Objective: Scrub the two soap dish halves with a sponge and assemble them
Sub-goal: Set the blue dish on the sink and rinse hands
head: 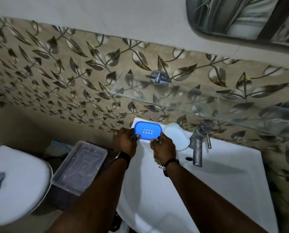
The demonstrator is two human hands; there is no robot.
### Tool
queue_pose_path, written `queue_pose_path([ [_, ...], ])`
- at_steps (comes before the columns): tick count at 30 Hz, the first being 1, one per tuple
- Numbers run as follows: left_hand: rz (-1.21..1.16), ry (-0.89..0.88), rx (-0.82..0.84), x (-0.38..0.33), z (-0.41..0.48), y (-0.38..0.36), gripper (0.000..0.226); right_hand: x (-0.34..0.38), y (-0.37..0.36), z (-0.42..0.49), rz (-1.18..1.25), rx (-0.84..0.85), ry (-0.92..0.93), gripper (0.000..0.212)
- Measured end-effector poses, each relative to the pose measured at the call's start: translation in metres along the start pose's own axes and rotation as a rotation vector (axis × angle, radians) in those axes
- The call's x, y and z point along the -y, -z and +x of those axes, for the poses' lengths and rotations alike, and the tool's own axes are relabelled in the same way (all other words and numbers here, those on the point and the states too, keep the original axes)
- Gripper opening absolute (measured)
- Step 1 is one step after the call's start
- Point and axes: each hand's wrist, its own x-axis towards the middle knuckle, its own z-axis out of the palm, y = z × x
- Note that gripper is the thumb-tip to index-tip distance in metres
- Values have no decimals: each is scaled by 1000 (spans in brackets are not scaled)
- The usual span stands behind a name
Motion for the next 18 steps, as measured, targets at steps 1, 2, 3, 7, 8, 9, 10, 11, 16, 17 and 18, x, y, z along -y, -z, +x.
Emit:
queue_pose_path([
  [1, 20, -16, 0, 1, 1, -1, 34, -1, -1, 1, -5, 1, 2, 27],
  [2, 49, -36, -3, 2, 2, -2, 34, -2, -2, 1, -6, -1, 1, 33],
  [3, 74, -48, -5, 3, 3, -3, 34, -2, -3, 2, -8, -2, 3, 37],
  [7, 30, -51, -10, 4, -1, -3, 38, -1, -5, 2, -46, -19, 14, 37],
  [8, 26, -68, -10, 5, -2, -3, 38, -2, -7, 1, -49, -36, 25, 35],
  [9, 23, -80, -11, 5, -3, -3, 38, -3, -8, 0, -46, -54, 38, 34],
  [10, 13, -86, -15, 4, -5, -2, 39, -3, -8, -1, -37, -71, 49, 34],
  [11, -1, -87, -19, 4, -7, -1, 40, -3, -8, -3, -18, -87, 53, 36],
  [16, -80, -146, -138, -1, -22, 6, 38, -3, -3, -8, 113, -123, 52, 43],
  [17, -125, -187, -175, -4, -28, 8, 35, -2, -2, -10, 173, -129, 62, 40],
  [18, -198, -224, -190, -7, -35, 11, 34, 0, 1, -12, 226, -134, 76, 35],
])
